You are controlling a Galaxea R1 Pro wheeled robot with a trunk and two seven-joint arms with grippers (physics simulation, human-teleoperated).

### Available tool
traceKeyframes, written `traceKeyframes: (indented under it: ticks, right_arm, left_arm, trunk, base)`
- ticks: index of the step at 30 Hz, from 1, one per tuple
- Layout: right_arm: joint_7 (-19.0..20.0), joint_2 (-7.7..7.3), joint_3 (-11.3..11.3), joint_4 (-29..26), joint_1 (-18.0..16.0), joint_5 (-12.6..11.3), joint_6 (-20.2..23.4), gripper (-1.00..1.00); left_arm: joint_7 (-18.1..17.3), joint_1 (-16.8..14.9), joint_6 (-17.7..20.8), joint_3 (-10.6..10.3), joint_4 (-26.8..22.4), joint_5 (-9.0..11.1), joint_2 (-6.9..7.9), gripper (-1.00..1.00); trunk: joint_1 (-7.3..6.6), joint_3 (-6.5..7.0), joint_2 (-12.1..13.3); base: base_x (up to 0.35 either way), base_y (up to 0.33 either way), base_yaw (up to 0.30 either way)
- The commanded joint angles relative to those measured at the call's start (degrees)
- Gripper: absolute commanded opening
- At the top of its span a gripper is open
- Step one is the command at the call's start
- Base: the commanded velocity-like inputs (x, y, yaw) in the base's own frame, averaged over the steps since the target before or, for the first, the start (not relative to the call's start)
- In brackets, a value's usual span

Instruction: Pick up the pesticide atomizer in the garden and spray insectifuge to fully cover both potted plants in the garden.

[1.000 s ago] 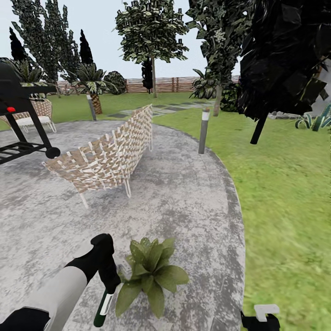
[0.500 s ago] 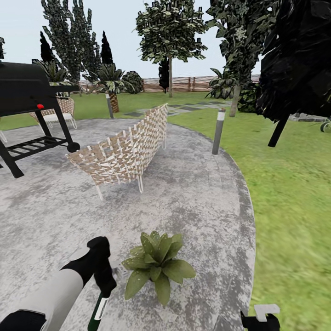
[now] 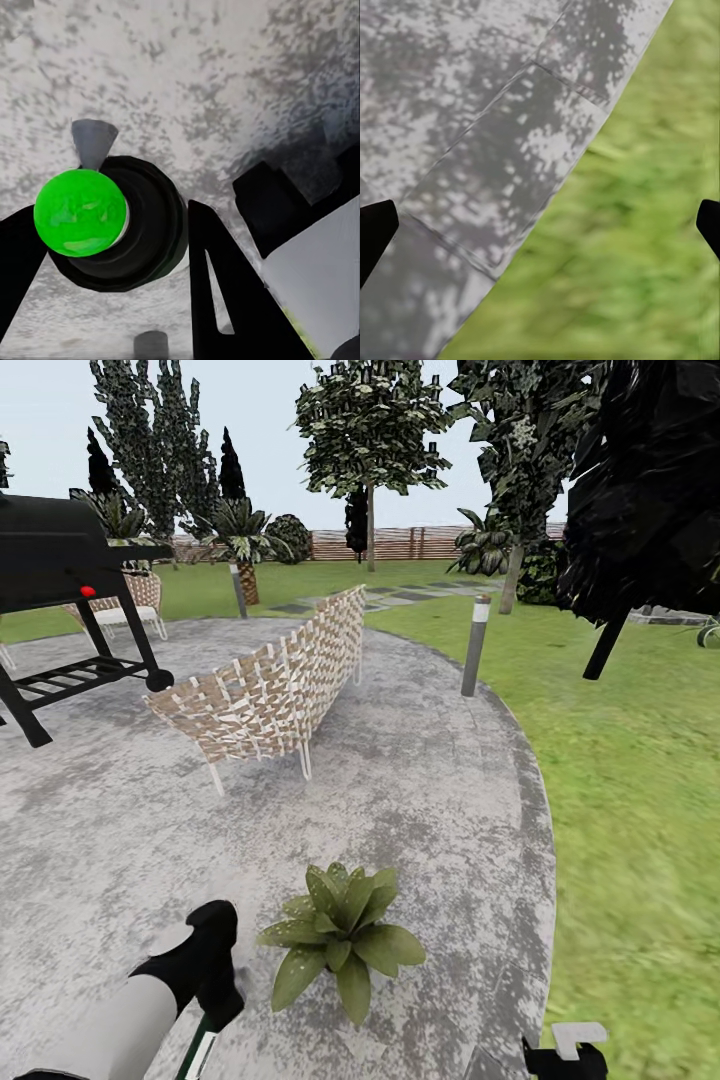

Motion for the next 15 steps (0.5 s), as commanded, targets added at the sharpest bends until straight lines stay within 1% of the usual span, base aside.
traceKeyframes:
  ticks: [1,2,5,7,11,12,15]
  right_arm:
    - [-0.4,-0.01,-0.3,0.1,0.0,0.6,-0.2,1.00]
    - [-0.4,0.02,-0.3,0.1,0.0,0.6,-0.2,1.00]
    - [-0.4,0.08,-0.3,0.0,0.0,0.6,-0.2,1.00]
    - [-0.4,0.19,-0.4,0.0,0.0,0.5,-0.2,1.00]
    - [-0.4,0.23,-0.4,0.0,-0.1,0.5,-0.2,1.00]
    - [-0.4,0.22,-0.4,0.0,-0.1,0.5,-0.2,1.00]
    - [-0.4,0.19,-0.4,0.0,0.0,0.5,-0.2,1.00]
  left_arm:
    - [0.8,0.9,0.2,-0.3,-0.2,-0.1,0.08,-1.00]
    - [1.4,1.4,0.1,-0.2,-0.2,0.1,0.12,-1.00]
    - [2.0,1.9,0.0,-0.1,-0.4,0.2,0.18,-1.00]
    - [2.2,2.1,0.0,0.1,-0.6,0.6,-0.07,-1.00]
    - [2.2,2.1,0.0,0.1,-1.1,2.0,0.01,-1.00]
    - [2.2,2.1,-0.1,0.1,-1.8,2.6,0.04,-1.00]
    - [2.2,2.1,-0.1,0.0,-3.4,3.6,0.06,-1.00]
  trunk:
    - [-0.01,-0.05,0.0]
    - [-0.01,-0.05,0.0]
    - [-0.01,-0.05,0.0]
    - [-0.01,-0.05,0.0]
    - [-0.01,-0.05,0.0]
    - [-0.01,-0.05,0.0]
    - [-0.01,-0.05,0.0]
  base:
    - [0.000,0.000,0.000]
    - [0.000,0.000,0.000]
    - [0.000,0.000,0.000]
    - [0.000,0.000,0.094]
    - [0.000,0.000,0.234]
    - [0.000,0.000,0.271]
    - [0.000,0.000,0.275]
